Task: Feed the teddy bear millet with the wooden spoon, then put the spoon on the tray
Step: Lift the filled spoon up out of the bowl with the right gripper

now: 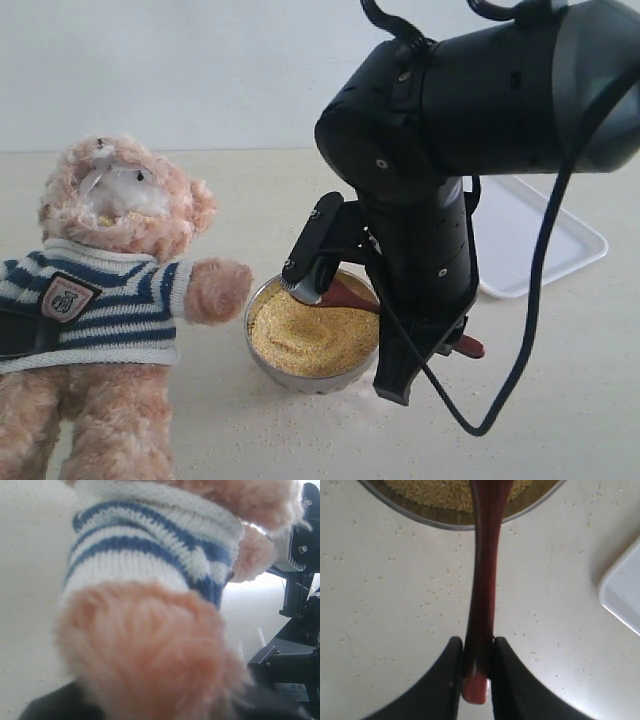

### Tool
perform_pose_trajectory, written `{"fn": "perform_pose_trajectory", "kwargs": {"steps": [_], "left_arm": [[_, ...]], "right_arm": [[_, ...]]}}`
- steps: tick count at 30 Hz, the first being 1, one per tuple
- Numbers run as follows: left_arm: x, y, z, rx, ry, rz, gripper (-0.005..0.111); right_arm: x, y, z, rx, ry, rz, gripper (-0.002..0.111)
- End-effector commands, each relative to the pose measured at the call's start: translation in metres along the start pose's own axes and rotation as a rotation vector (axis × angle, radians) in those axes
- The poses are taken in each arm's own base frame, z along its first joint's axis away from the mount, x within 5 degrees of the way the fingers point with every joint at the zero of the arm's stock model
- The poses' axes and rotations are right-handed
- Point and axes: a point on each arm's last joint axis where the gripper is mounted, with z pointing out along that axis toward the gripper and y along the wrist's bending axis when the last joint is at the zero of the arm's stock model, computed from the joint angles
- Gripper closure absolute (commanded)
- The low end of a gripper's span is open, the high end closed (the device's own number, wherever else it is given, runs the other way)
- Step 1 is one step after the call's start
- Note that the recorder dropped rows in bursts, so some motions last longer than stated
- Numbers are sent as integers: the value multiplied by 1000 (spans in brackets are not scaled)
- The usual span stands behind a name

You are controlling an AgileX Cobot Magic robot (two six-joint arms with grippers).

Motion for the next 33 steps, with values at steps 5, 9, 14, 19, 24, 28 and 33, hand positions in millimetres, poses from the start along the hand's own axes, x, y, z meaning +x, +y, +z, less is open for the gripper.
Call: {"fn": "perform_pose_trajectory", "kwargs": {"steps": [5,9,14,19,24,28,33], "left_arm": [[-1,-3,-1,18,-19,0,102],[-1,-3,-1,18,-19,0,102],[-1,-3,-1,18,-19,0,102],[-1,-3,-1,18,-19,0,102],[-1,-3,-1,18,-19,0,102],[-1,-3,-1,18,-19,0,102],[-1,-3,-1,18,-19,0,102]], "right_arm": [[6,-3,-9,-21,-30,4,108],[9,-5,-14,-29,-46,19,108],[12,-5,-21,-37,-70,30,108],[13,-3,-23,-90,-87,37,108],[17,-7,-27,-98,-101,65,108],[17,-7,-28,-101,-107,67,108],[17,-6,-28,-103,-108,70,108]]}}
